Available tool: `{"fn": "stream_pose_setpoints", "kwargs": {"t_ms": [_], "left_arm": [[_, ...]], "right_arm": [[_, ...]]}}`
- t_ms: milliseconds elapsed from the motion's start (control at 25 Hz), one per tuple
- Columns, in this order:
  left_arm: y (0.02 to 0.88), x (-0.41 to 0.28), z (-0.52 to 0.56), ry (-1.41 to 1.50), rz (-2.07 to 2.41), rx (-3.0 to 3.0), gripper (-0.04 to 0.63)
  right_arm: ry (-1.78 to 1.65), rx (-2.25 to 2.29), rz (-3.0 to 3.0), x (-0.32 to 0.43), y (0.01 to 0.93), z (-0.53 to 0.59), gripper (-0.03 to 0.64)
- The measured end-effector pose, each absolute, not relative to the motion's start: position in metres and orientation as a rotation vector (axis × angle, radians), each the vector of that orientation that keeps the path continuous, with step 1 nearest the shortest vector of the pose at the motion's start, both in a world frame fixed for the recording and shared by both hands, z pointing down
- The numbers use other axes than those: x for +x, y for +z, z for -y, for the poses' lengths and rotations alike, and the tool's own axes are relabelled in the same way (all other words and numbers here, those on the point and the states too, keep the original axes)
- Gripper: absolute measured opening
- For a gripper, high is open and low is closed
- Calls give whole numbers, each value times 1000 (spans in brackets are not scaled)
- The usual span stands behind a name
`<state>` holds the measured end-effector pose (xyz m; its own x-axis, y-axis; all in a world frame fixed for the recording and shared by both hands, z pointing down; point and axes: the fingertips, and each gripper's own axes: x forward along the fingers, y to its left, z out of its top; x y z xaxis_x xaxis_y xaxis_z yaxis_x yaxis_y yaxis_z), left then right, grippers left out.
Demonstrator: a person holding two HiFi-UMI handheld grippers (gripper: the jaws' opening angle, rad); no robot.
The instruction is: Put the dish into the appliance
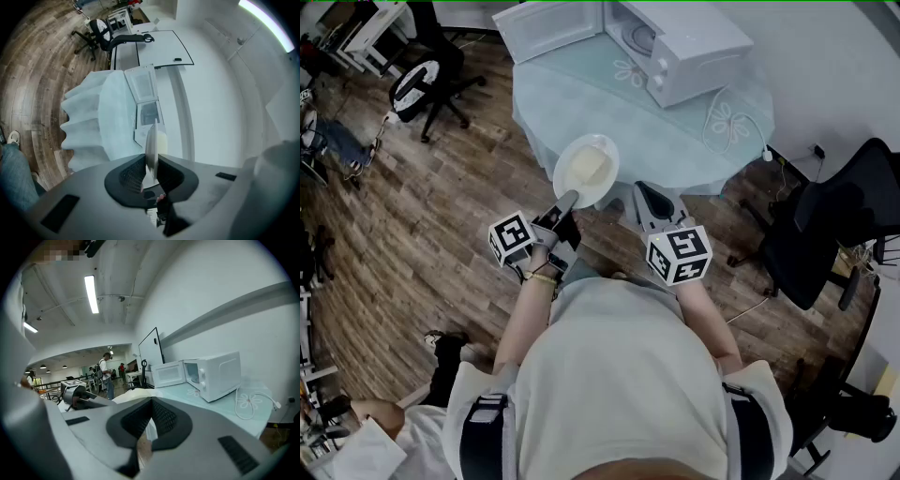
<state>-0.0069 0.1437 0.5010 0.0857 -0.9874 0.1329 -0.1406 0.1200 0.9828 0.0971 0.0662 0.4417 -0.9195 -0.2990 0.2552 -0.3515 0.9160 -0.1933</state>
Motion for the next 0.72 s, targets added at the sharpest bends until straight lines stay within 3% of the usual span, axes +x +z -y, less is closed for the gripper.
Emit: {"fn": "stream_pose_setpoints", "kwargs": {"t_ms": [720], "left_arm": [[504,22,-137,-1023,1286,1210,55]], "right_arm": [[341,492,2850,124,442,-60,6]]}}
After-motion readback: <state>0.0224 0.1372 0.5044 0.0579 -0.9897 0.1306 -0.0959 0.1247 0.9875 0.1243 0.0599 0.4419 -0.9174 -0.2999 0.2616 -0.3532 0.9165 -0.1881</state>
